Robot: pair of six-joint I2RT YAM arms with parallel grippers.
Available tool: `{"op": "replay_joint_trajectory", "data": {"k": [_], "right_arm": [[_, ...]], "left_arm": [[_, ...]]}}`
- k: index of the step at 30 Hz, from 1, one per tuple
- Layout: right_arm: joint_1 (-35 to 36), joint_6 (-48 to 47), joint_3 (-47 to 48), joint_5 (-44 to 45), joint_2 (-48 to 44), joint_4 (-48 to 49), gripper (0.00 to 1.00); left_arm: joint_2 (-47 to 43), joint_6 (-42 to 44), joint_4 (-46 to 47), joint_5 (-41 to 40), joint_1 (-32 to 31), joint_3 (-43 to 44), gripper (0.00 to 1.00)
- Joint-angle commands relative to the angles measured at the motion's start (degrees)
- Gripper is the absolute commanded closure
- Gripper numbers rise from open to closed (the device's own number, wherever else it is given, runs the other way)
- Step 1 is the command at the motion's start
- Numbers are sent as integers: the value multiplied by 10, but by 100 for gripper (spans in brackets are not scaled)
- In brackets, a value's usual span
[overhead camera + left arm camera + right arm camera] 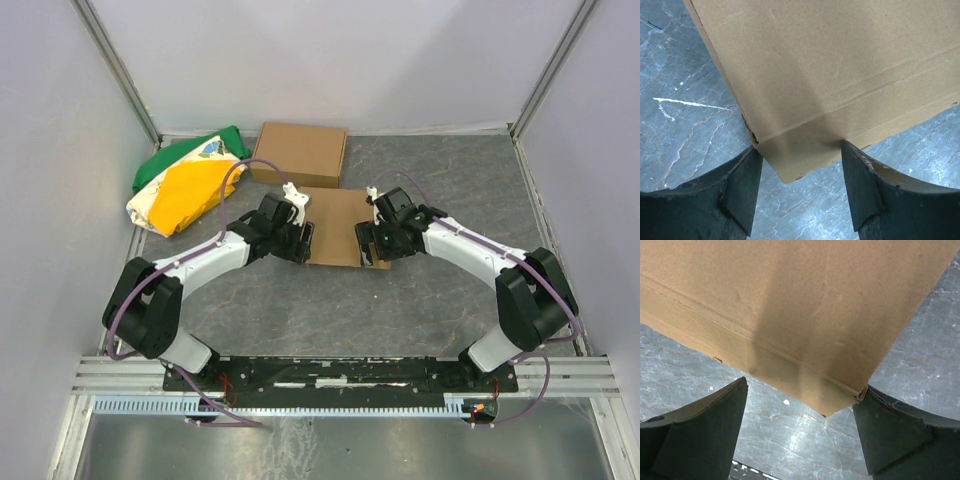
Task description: Fold the paper box
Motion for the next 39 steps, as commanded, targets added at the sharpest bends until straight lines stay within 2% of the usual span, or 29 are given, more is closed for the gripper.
{"op": "replay_joint_trajectory", "data": {"k": [1, 9, 17, 29, 39], "right_arm": [[2, -1, 56, -18, -19, -26, 10], [2, 2, 87, -9, -14, -73, 14], [-6, 17, 97, 8, 10, -96, 17], [-16, 27, 79, 4, -10, -136, 18], [-34, 9, 62, -35, -18, -162, 18]], "left_arm": [[26, -5, -51, 63, -4, 55, 33], [26, -1, -83, 45, -4, 76, 43], [16, -24, -75, 66, -4, 79, 55], [-1, -27, -91, 82, 12, 88, 58], [-2, -21, -109, 115, 33, 99, 59]]}}
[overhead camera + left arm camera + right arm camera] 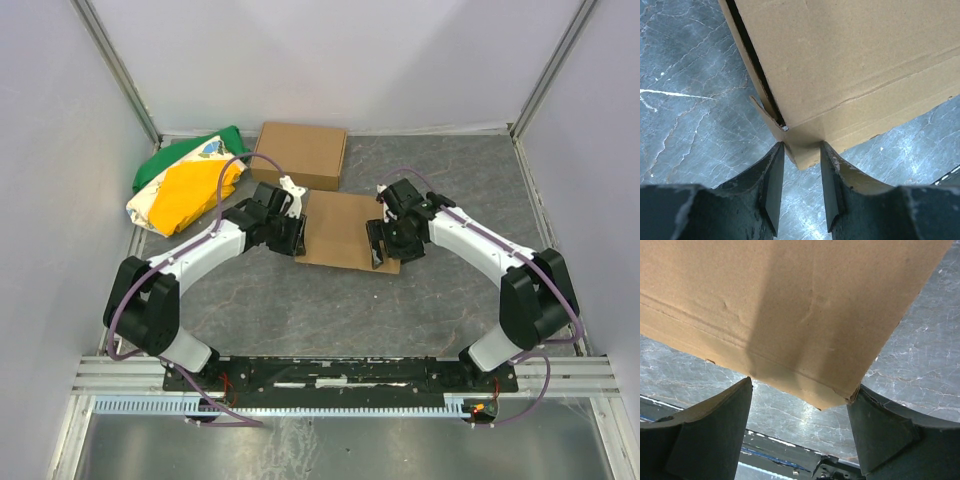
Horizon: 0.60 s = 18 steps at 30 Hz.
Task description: Fold the paper box
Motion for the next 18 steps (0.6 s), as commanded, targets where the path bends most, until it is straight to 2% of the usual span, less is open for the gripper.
{"op": "replay_joint_trajectory", "data": {"k": [1, 18], "right_arm": [[-6, -11, -5, -32, -21, -9, 18], [-10, -6, -16, -41, -31, -25, 18]], "left_arm": [[-16, -12, 1, 37, 5, 27, 59], [-20, -14, -7, 65, 24, 31, 59]]}}
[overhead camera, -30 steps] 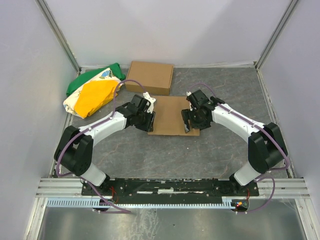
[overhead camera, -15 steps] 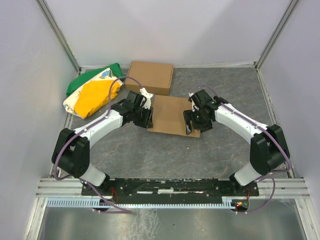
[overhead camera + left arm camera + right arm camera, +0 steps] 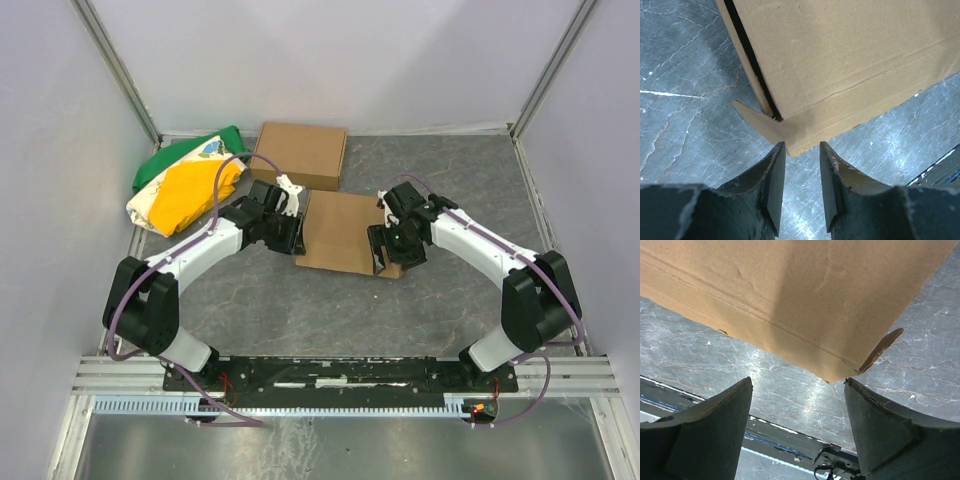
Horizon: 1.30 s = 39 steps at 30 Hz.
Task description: Fold the paper box
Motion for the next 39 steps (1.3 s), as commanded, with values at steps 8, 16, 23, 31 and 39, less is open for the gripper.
{"op": "replay_joint_trajectory", "data": {"k": [8, 16, 23, 31, 39], "right_arm": [[-2, 22, -45, 84, -55, 62, 8], [-1, 97, -170, 35, -196, 188, 5], [-1, 256, -356, -86, -290, 418, 35], [34, 295, -430, -105, -206, 529, 71], [36, 441, -580, 56, -179, 760, 70]], "left_arm": [[-39, -41, 17, -71, 9, 14, 40], [-146, -100, 124, -162, 11, -60, 32], [-159, -169, 281, -142, 17, -67, 29], [13, -142, 242, -84, 16, 64, 30], [46, -161, 324, -62, 16, 25, 28]]}}
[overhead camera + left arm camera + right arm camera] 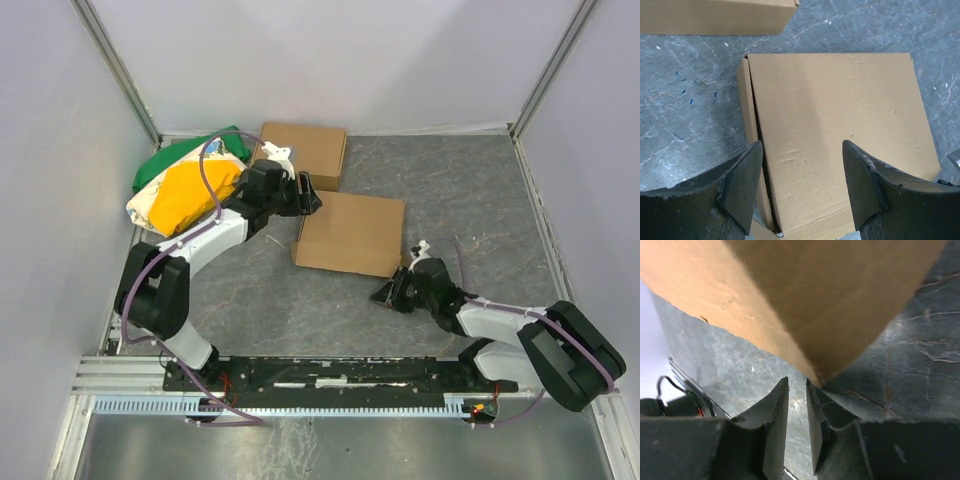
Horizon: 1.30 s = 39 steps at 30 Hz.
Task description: Fold the paper box
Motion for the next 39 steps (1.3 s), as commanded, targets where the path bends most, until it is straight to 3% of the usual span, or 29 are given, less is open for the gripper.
{"op": "replay_joint_trajectory", "data": {"k": [1, 7, 16, 22, 30, 36, 39], "right_arm": [[2, 95, -92, 130, 10, 173, 70], [2, 170, -158, 231, -37, 252, 67], [2, 167, -154, 321, -225, 129, 63], [3, 144, -122, 289, -283, 54, 63], [2, 110, -67, 254, -284, 2, 63], [1, 80, -15, 223, -263, -21, 57], [0, 87, -6, 228, -257, -32, 49]], "left_arm": [[-15, -25, 91, 25, 0, -25, 28], [-23, -34, 133, 38, -2, -53, 28], [12, -57, 146, 62, -3, -57, 30], [18, -52, 126, 67, -10, -49, 32], [5, -23, 75, 32, -17, -36, 32], [-17, -10, 65, 11, -17, -38, 30], [-24, -9, 60, 9, -17, -37, 30]]}}
